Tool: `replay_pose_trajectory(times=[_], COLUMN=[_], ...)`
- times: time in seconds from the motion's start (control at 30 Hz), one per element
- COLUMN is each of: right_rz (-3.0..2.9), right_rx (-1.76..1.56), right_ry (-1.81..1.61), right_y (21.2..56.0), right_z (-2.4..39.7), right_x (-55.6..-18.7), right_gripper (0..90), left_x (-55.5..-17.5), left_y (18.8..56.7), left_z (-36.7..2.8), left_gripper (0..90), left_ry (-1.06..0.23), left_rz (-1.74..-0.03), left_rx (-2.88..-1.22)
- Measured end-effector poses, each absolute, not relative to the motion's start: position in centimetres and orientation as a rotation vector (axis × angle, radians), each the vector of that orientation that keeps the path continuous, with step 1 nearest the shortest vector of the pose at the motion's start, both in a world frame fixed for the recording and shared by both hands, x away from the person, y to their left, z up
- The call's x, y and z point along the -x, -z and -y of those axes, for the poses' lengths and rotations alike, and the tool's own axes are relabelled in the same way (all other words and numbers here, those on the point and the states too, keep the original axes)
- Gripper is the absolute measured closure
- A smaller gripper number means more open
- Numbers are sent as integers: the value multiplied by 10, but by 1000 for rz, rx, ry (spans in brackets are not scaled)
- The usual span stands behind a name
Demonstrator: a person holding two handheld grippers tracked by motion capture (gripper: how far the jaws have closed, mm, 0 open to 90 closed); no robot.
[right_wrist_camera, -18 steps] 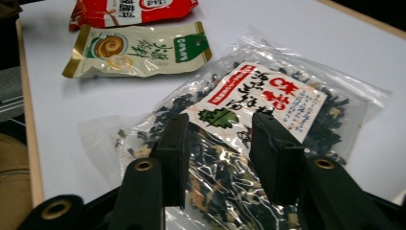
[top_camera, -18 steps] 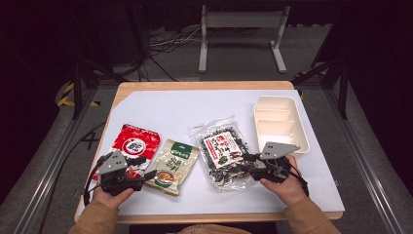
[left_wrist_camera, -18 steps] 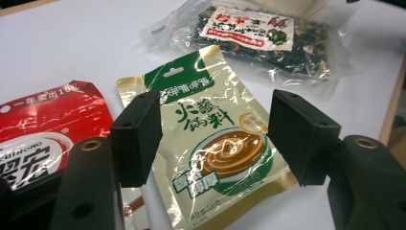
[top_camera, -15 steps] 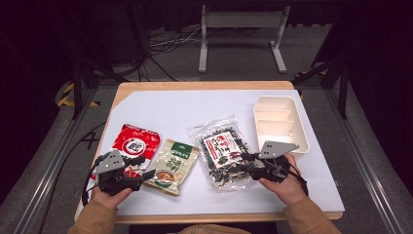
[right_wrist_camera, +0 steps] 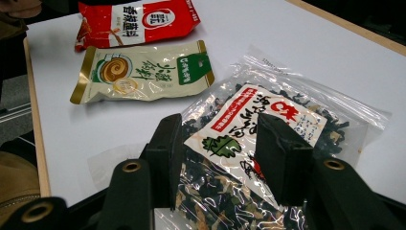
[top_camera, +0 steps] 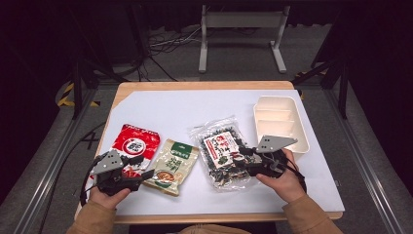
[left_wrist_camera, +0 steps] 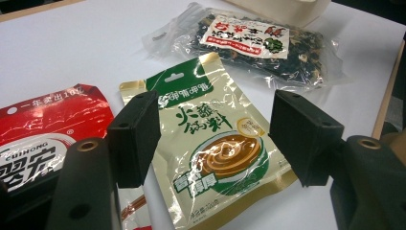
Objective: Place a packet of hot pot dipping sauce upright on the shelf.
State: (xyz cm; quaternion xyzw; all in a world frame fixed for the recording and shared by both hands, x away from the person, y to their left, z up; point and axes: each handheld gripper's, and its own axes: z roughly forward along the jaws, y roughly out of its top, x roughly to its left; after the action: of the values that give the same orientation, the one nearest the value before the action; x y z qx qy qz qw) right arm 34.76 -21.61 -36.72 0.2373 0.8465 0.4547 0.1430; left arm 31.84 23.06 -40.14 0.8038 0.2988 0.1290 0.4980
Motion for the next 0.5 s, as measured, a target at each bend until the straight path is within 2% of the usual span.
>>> replay_pose_trajectory(times=[0.5], right_rz=[-2480], right_rx=[-690], right_ry=[-1312], right_y=[352], right_z=[191], right_x=[-366], right_gripper=[523], left_x=[-318], left_y=[401], left_z=[-232], left_gripper=[350], left_ry=[-328], left_rz=[-734], left_rx=[-1951])
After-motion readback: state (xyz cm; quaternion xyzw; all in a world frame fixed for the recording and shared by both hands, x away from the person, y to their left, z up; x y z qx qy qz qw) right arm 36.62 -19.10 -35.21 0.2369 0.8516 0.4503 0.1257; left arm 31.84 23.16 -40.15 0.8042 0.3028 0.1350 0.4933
